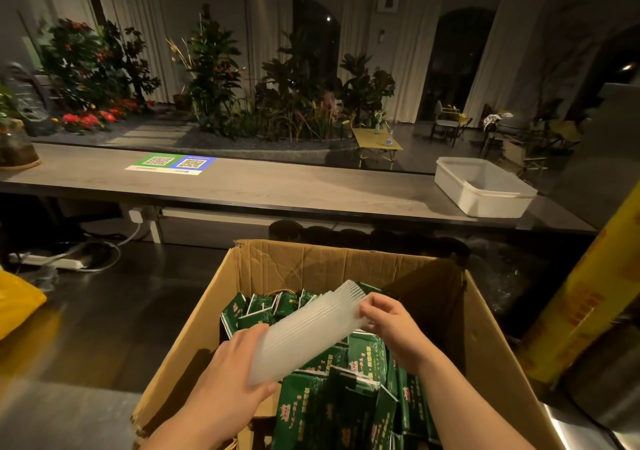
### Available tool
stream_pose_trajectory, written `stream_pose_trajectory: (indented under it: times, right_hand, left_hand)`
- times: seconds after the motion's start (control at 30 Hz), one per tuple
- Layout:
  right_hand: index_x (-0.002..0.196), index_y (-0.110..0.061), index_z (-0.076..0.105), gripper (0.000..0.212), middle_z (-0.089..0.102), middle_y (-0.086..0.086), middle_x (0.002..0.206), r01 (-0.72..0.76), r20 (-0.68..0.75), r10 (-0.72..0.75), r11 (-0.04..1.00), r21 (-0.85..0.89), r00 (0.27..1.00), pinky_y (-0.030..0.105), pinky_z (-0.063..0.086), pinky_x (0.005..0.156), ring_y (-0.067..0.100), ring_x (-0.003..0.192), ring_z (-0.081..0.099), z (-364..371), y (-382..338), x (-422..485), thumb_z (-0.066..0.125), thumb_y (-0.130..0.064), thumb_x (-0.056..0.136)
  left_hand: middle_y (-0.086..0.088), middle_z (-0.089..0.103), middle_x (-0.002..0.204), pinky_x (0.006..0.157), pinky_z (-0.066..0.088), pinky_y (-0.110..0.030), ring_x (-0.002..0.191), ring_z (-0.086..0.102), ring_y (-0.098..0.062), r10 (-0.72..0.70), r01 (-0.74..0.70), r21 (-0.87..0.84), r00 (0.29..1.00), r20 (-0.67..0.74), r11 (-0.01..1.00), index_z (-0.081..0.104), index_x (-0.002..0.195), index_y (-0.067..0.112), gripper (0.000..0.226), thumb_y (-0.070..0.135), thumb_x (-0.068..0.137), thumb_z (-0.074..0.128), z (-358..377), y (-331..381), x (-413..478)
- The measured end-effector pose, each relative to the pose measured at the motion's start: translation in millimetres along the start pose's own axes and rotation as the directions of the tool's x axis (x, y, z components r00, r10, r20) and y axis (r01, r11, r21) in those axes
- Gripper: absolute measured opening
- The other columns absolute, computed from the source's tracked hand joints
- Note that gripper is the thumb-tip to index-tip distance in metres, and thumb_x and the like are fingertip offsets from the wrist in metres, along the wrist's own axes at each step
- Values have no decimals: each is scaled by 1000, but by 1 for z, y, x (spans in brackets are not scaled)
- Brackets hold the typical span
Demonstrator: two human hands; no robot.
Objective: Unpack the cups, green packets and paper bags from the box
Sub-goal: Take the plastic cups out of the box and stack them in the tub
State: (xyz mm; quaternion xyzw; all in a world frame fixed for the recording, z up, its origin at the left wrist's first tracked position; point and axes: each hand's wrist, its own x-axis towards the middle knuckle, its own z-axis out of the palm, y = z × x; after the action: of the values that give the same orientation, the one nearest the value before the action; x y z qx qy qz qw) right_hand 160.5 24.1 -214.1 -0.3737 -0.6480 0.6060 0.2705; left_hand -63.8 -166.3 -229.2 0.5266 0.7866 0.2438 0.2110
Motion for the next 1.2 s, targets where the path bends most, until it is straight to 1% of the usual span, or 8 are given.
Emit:
stream_pose_trajectory:
  times: [0.13, 0.2, 0.37, 0.5, 0.67, 0.97, 1.07, 1.2]
  right_hand:
    - [74, -12, 61, 26, 67, 2, 96, -26, 73, 21, 997, 75, 997, 41, 50, 102, 22, 101, 61, 8, 0, -1, 57, -14, 100]
    - [95, -12, 64, 14, 65, 5, 119, -24, 84, 18, 997, 71, 996, 46, 50, 108, 23, 113, 62, 13, 1, -2, 64, -26, 93]
    - [155, -42, 32, 77, 35, -9, 152, -98, 170, 77, 987, 124, 983, 53, 30, 122, 23, 143, 35, 19, -3, 0, 58, -38, 83]
    - [152, -48, 28, 69, 30, -8, 156, -112, 242, 108, 994, 4, 964, 52, 30, 122, 23, 144, 33, 30, -7, -2, 53, -58, 88]
    - [139, -50, 44, 46, 44, -4, 146, -5, 149, 8, 1000, -24, 989, 51, 46, 112, 20, 127, 52, 34, -29, -5, 58, -52, 95]
    - [150, -32, 37, 93, 46, -5, 143, 172, -15, -171, 981, 86, 985, 24, 57, 85, 13, 123, 56, 31, -96, -46, 86, -44, 73]
    - [147, -23, 41, 89, 50, 1, 142, 153, -15, -153, 976, 152, 988, 40, 58, 98, 19, 123, 58, 29, -120, -67, 84, -39, 71]
    - [143, -32, 44, 82, 49, 0, 136, 153, 81, -162, 982, 112, 983, 49, 62, 88, 27, 120, 60, 29, -144, -104, 83, -31, 71]
  left_hand:
    - [31, 25, 132, 117, 37, -43, 124, 35, -2, 20, -20, -17, 1000, 11, 1000, 20, 143, 49, 81, 41, 86, 78, 0, 0, 0]
    - [30, 26, 134, 116, 38, -43, 124, 35, -2, 14, -14, -22, 1000, 10, 1000, 20, 142, 50, 82, 42, 86, 78, 0, -1, 1]
    - [31, 22, 131, 118, 36, -41, 125, 34, -3, 29, -29, -9, 999, 14, 1000, 18, 145, 47, 82, 42, 88, 77, 0, 1, 1]
    - [31, 22, 133, 116, 37, -40, 125, 34, -3, 32, -32, -2, 999, 10, 999, 18, 147, 47, 83, 43, 87, 77, -2, 1, 1]
    - [32, 24, 135, 112, 43, -37, 124, 40, -4, 49, -48, -49, 999, 9, 998, 16, 148, 48, 87, 46, 86, 77, -6, 5, -1]
    - [30, 24, 126, 93, 55, -32, 111, 47, -7, 114, -123, -108, 990, -87, 987, 18, 153, 44, 97, 34, 80, 81, -31, 47, -13]
    - [26, 26, 124, 90, 55, -31, 108, 46, -4, 154, -173, -126, 977, -148, 977, 23, 151, 40, 97, 31, 76, 83, -38, 65, -25]
    - [27, 27, 121, 91, 57, -29, 113, 46, -5, 149, -181, -199, 975, -164, 963, 30, 143, 43, 96, 25, 71, 91, -45, 79, -50]
